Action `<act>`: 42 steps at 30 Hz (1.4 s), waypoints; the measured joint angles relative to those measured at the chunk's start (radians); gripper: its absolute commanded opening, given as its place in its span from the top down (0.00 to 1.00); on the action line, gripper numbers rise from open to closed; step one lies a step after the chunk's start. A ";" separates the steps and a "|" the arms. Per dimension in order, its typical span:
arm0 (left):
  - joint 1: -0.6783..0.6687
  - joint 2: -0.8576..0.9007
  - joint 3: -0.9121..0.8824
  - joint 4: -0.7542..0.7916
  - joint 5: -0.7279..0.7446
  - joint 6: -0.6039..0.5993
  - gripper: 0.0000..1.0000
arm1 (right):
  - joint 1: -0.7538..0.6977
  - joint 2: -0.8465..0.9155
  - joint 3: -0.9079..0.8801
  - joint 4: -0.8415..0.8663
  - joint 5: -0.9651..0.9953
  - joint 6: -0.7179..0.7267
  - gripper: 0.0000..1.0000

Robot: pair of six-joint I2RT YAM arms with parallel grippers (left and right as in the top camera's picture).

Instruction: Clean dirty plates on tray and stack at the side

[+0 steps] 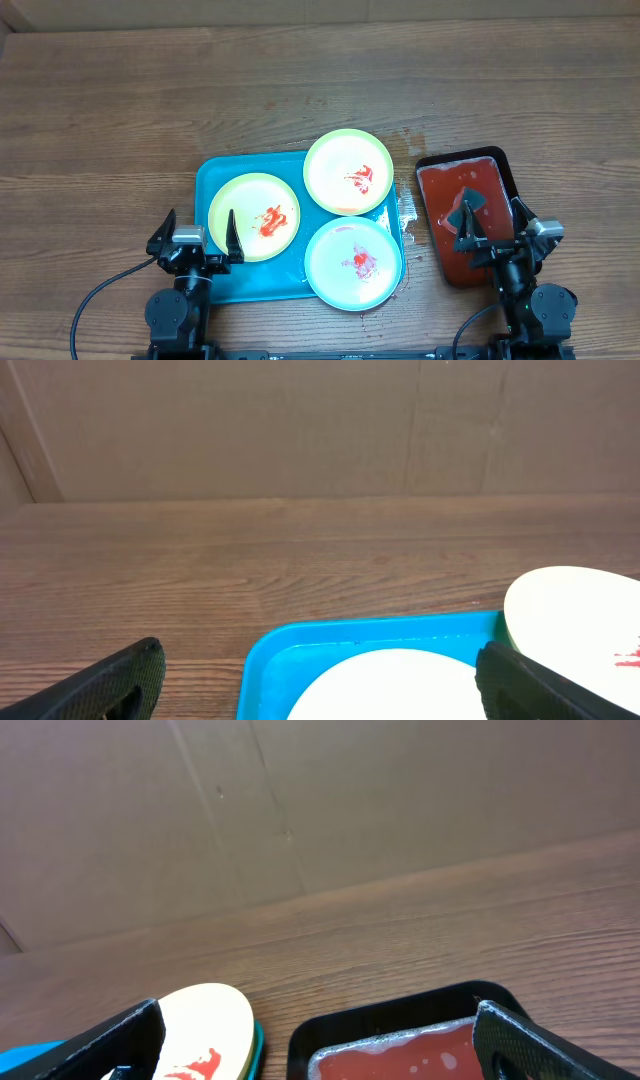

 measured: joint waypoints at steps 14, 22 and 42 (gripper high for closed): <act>0.000 0.000 0.000 0.000 0.000 0.000 0.00 | 0.000 0.000 0.000 0.000 0.002 0.000 0.00; 0.000 0.000 0.000 0.000 0.000 0.000 0.00 | 0.000 0.000 0.000 0.000 0.002 0.000 0.00; 0.000 0.000 0.000 0.000 0.000 0.000 0.00 | 0.000 0.378 0.300 -0.295 -0.103 0.076 0.00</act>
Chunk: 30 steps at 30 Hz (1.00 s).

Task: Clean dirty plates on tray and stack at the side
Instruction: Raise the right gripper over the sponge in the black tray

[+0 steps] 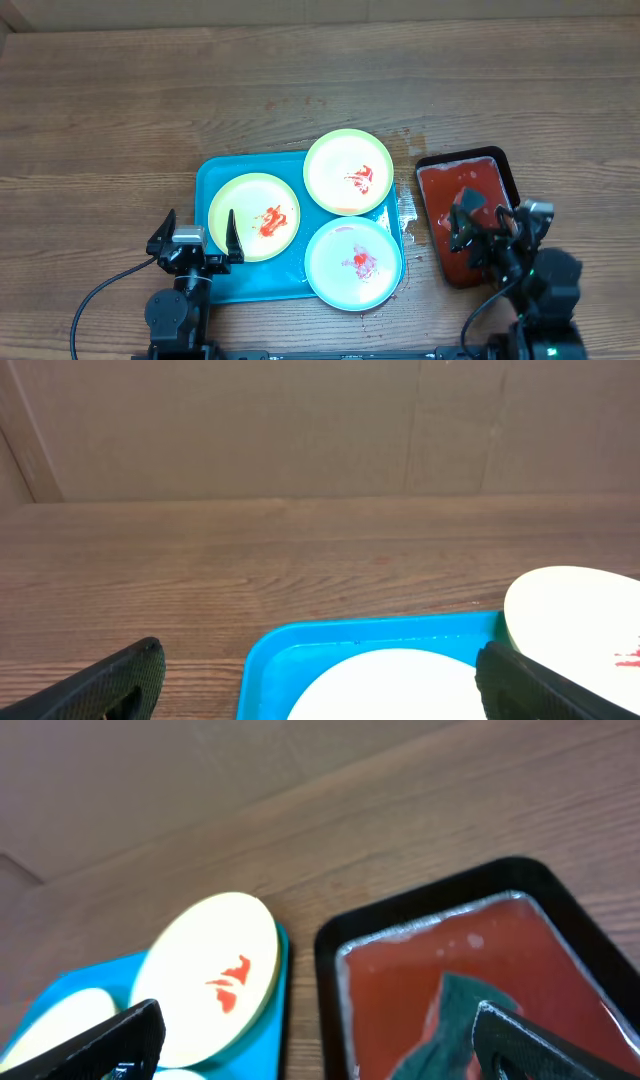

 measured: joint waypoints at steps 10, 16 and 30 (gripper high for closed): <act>0.000 0.000 0.000 0.000 0.000 0.000 0.00 | 0.000 0.515 0.507 -0.502 -0.157 -0.002 0.00; 0.000 0.000 0.000 0.000 0.000 0.000 0.01 | 0.000 0.813 0.780 -0.851 -0.130 -0.061 0.00; 0.000 0.000 0.000 0.000 0.000 0.000 0.01 | 0.000 1.053 0.849 -0.813 0.233 -0.096 0.00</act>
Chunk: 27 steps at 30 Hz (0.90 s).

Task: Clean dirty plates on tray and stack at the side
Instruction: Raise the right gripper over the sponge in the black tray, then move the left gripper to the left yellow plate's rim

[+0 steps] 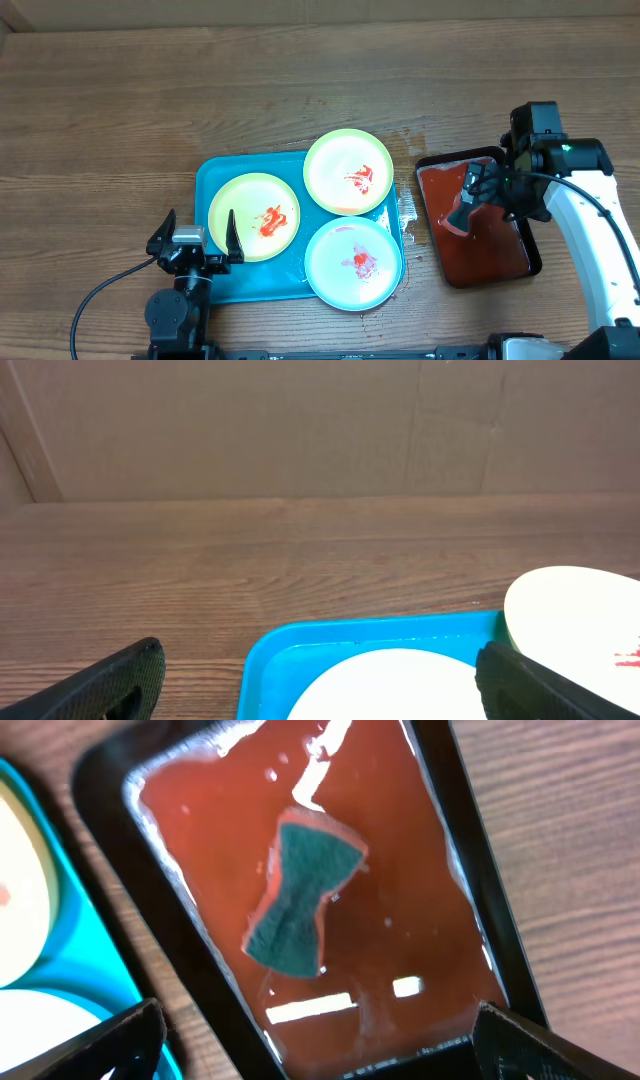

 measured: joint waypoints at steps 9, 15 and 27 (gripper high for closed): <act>0.000 0.000 0.000 0.000 0.000 0.000 0.00 | 0.000 0.000 0.000 0.003 -0.091 0.000 0.00; 0.000 0.000 0.000 0.005 0.001 0.000 0.00 | 0.000 0.000 0.000 -0.019 -0.180 0.000 0.00; 0.000 0.150 0.077 -0.133 0.154 -0.073 0.00 | 0.000 0.000 0.000 -0.035 -0.262 0.000 0.00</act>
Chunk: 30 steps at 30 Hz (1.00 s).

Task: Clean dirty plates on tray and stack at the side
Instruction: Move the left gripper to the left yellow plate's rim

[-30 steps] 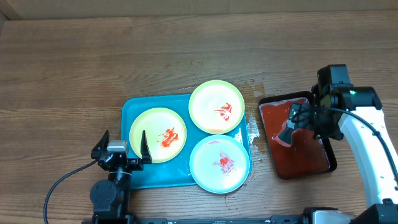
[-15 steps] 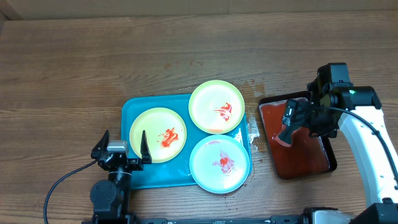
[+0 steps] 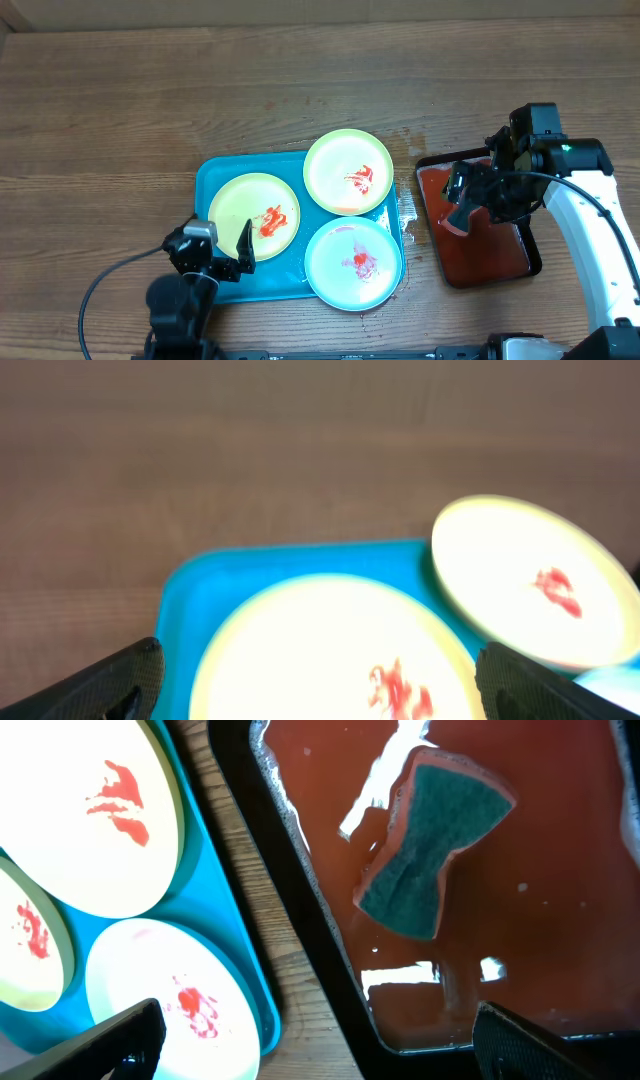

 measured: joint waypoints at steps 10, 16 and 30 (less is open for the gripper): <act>0.000 0.583 0.601 -0.299 -0.008 -0.023 0.00 | 0.000 0.000 0.004 -0.001 -0.007 0.000 0.00; 0.000 0.985 0.987 -0.722 -0.047 -0.026 0.00 | 0.000 0.000 0.006 -0.011 -0.008 0.012 0.00; 0.000 1.410 1.165 -0.896 0.008 -0.048 0.00 | 0.000 0.000 0.007 -0.012 -0.006 0.046 0.00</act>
